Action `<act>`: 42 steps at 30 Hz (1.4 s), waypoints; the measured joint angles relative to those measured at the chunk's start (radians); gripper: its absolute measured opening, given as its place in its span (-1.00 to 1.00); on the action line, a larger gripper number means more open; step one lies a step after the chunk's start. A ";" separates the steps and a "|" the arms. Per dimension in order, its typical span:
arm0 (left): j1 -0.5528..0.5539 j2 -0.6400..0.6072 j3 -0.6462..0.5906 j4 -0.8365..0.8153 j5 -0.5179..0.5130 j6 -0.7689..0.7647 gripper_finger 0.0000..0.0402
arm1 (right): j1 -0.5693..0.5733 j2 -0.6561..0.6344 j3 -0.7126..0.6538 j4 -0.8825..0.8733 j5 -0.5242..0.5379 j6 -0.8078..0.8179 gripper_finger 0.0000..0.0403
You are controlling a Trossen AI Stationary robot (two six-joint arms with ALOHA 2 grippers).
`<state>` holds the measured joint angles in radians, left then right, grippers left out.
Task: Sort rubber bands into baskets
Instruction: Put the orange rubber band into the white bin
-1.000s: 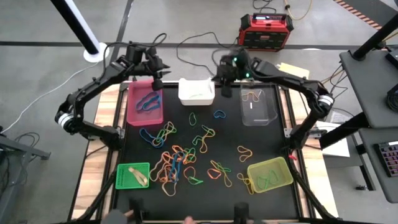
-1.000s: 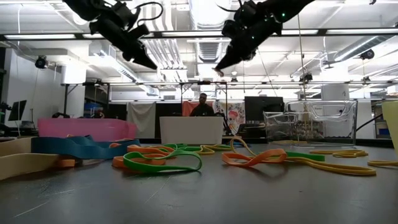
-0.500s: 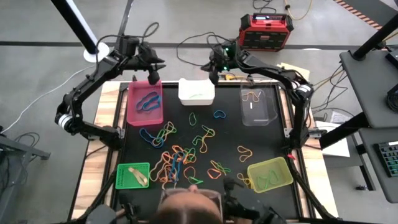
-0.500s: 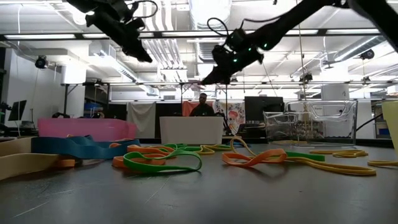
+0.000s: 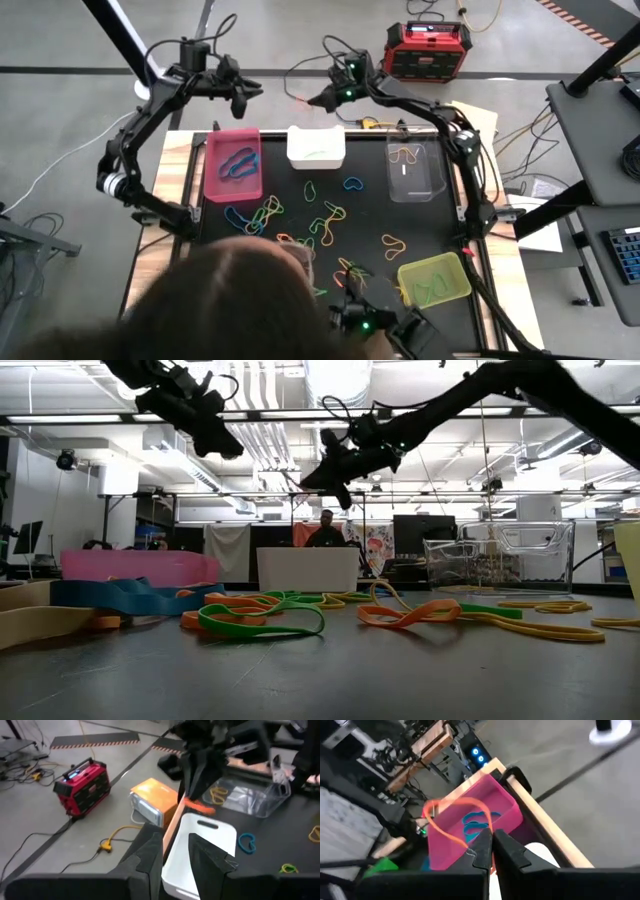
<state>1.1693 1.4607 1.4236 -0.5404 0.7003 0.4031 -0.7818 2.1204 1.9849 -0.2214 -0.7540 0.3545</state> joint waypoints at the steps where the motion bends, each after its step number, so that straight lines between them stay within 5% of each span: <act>1: 0.007 0.013 0.016 0.000 0.014 -0.006 -0.61 | -0.003 0.019 0.030 -0.022 -0.011 0.014 -0.96; 10: 0.020 0.114 0.121 -0.053 0.116 0.032 -0.61 | -0.006 0.051 0.186 -0.078 -0.095 -0.178 -0.96; 19: 0.013 0.115 0.172 -0.058 0.166 -0.051 -0.61 | -0.006 -0.020 0.281 -0.725 -0.195 -0.524 -0.96; 30: -0.029 0.107 0.197 -0.162 0.176 0.032 -0.61 | 0.085 -0.100 0.291 -1.322 -0.023 -1.037 -0.96; 35: -0.065 0.098 0.171 -0.303 0.174 0.178 -0.61 | 0.210 -0.118 0.225 -1.330 0.095 -1.048 -0.96; 38: -0.089 0.095 0.165 -0.322 0.200 0.161 -0.61 | 0.283 -0.125 0.179 -1.284 0.106 -0.969 -0.96; 42: -0.131 0.091 0.165 -0.336 0.207 0.158 -0.61 | 0.360 -0.125 0.079 -1.240 0.254 -0.880 -0.96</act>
<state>1.0387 1.5514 1.5887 -0.8761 0.9073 0.5612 -0.4218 1.9951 2.0638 -1.4616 -0.5002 -0.5255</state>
